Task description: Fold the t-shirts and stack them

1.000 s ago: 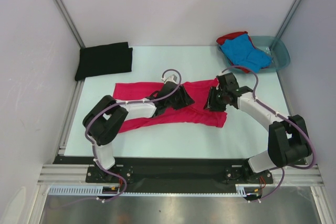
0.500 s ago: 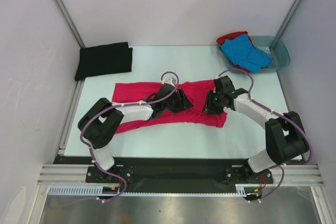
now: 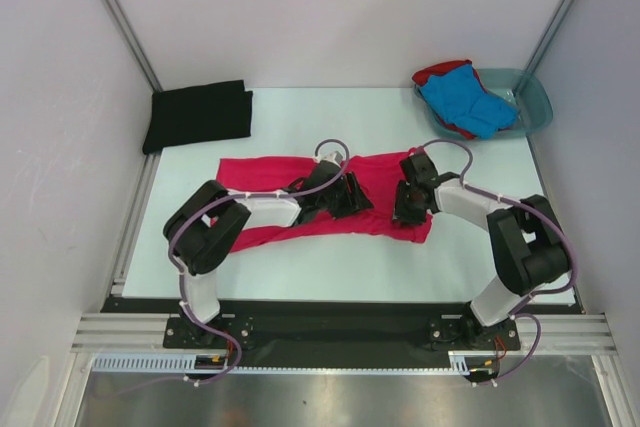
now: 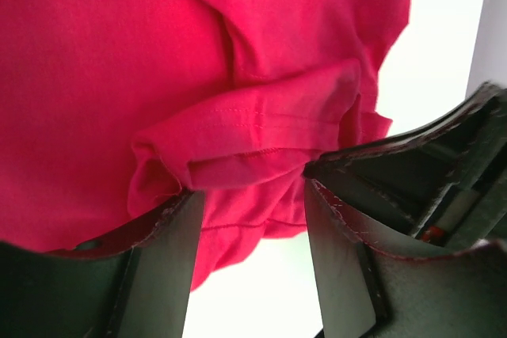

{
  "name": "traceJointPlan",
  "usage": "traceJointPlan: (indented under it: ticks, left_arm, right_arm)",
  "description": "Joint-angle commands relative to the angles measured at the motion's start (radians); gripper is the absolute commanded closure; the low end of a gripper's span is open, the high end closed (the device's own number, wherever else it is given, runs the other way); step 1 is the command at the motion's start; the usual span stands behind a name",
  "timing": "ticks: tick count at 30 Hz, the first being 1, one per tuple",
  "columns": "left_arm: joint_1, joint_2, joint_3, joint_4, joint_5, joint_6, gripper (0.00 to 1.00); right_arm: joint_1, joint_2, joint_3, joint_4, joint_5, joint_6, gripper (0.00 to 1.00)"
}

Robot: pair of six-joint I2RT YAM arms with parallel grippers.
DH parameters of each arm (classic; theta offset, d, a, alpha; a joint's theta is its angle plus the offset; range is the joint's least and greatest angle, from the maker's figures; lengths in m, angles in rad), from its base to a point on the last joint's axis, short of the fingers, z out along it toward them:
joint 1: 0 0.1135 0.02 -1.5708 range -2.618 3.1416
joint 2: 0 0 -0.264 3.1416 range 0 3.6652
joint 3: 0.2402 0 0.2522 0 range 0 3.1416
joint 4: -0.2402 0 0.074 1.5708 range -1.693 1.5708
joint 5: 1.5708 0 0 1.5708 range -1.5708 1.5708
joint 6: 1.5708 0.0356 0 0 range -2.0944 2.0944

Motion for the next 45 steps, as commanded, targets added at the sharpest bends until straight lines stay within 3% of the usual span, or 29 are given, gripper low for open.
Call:
traceJointPlan:
  ticks: [1, 18, 35, 40, 45]
  left_arm:
    - [-0.003, 0.024, 0.059, 0.014, -0.009, 0.035, 0.41]
    - [0.031, 0.087, 0.2, -0.026, -0.017, 0.074, 0.4]
    - [0.094, 0.099, 0.22, -0.03, -0.019, 0.082, 0.4]
    - [0.115, 0.118, 0.24, -0.039, -0.032, 0.107, 0.4]
    - [0.141, 0.17, 0.298, -0.056, -0.022, 0.116, 0.4]
  right_arm:
    - [0.005, 0.054, 0.031, 0.047, 0.091, -0.038, 0.64]
    - [-0.008, 0.197, 0.252, 0.041, 0.138, -0.113, 0.64]
    - [-0.083, 0.284, 0.531, -0.034, 0.158, -0.201, 0.64]
    - [-0.081, 0.196, 0.493, -0.034, 0.114, -0.208, 0.63]
    - [-0.071, 0.032, 0.421, -0.086, -0.024, -0.202, 0.61]
